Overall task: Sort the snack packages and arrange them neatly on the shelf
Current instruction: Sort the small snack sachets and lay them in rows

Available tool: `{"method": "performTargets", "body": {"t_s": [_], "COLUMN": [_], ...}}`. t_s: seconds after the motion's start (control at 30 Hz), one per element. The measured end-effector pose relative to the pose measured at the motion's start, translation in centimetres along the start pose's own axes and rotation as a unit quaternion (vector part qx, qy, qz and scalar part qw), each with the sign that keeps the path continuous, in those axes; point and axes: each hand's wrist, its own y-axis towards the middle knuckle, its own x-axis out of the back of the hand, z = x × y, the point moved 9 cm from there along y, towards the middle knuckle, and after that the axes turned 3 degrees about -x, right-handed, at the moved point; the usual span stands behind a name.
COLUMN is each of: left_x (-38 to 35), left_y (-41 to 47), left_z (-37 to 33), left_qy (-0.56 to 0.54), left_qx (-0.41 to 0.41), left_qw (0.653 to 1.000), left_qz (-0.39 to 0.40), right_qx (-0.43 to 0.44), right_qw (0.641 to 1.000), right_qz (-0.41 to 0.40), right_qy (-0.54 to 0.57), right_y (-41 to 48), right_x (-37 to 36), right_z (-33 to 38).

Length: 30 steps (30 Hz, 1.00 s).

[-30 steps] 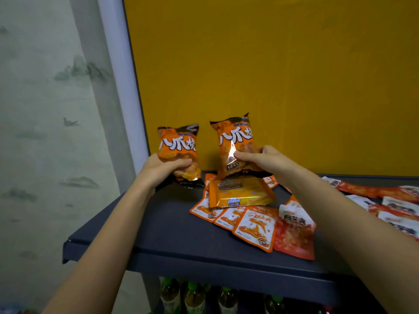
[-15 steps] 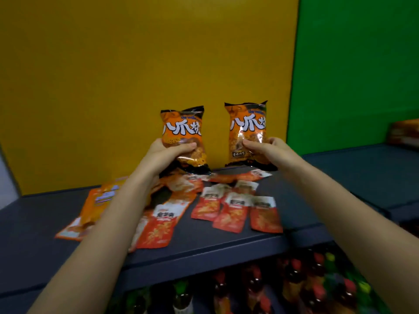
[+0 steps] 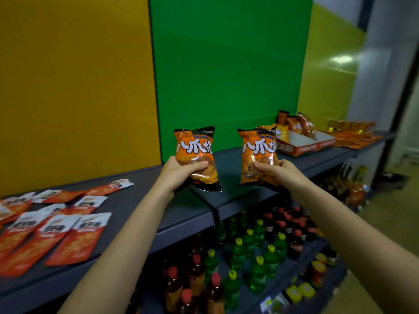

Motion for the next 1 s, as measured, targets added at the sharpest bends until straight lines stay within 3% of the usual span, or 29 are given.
{"method": "performTargets", "body": {"t_s": [0.5,1.0], "left_x": [-24.4,-42.9], "left_y": [17.2,34.3], "left_z": [3.2,2.2], "left_qy": [0.021,0.034], "left_qx": [0.012,-0.015], "left_qw": [0.996,0.995], "left_qz": [0.085,0.091], "right_qx": [-0.012,0.000], "right_qw": [0.990,0.982], "right_qz": [-0.139,-0.188], "right_qy": [-0.012,-0.003], "right_y": [9.3,26.4], "right_x": [20.3,34.3], "right_z": [-6.0,-7.1]}}
